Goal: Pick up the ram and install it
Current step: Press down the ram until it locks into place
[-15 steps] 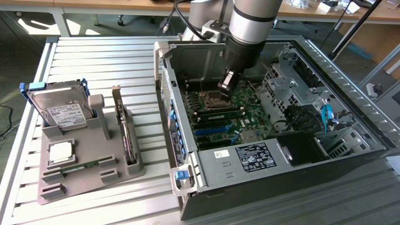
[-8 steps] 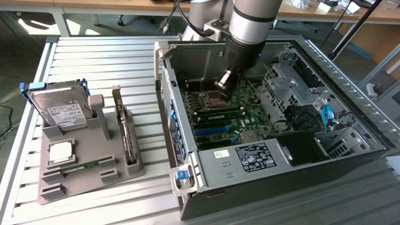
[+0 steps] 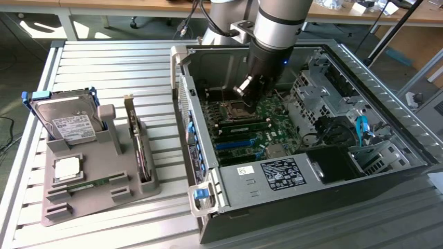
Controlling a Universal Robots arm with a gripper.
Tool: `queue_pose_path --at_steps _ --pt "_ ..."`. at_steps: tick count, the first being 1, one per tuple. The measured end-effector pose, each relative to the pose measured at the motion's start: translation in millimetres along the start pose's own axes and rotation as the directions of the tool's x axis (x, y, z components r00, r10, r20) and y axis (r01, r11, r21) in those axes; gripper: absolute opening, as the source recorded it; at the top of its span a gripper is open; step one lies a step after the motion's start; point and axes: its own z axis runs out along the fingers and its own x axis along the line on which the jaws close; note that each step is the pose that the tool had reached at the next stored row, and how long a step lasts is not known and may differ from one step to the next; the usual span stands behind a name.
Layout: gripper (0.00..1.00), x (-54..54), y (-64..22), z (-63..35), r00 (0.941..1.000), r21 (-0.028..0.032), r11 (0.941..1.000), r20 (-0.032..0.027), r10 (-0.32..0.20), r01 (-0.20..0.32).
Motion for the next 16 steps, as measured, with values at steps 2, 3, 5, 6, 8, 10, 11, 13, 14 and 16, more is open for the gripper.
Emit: queue_pose_path --at_steps 2,3,5,6,8,10,11,13,14,16 --pt "0.11 0.0 0.0 0.1 0.9992 0.0003 0.9992 -0.0015 0.040 -0.040" --pt "0.11 0.0 0.0 0.2 0.9981 0.0003 0.9981 -0.0022 0.061 -0.061" --pt "0.11 0.0 0.0 0.4 0.9925 0.0008 0.9925 -0.0044 0.122 -0.122" --pt "0.11 0.0 0.0 0.4 0.9893 0.0010 0.9893 -0.0053 0.146 -0.146" --pt "0.11 0.0 0.0 0.6 0.9798 0.0016 0.9798 -0.0072 0.200 -0.200" --pt "0.11 0.0 0.0 0.7 0.9686 0.0022 0.9686 -0.0089 0.248 -0.248" --pt "0.11 0.0 0.0 0.8 0.9641 0.0024 0.9641 -0.0096 0.265 -0.265" --pt "0.11 0.0 0.0 0.9 0.9535 0.0029 0.9535 -0.0108 0.301 -0.301" --pt "0.11 0.0 0.0 0.9 0.9480 0.0032 0.9481 -0.0114 0.318 -0.318" --pt "0.11 0.0 0.0 1.0 0.9371 0.0037 0.9371 -0.0125 0.349 -0.349"
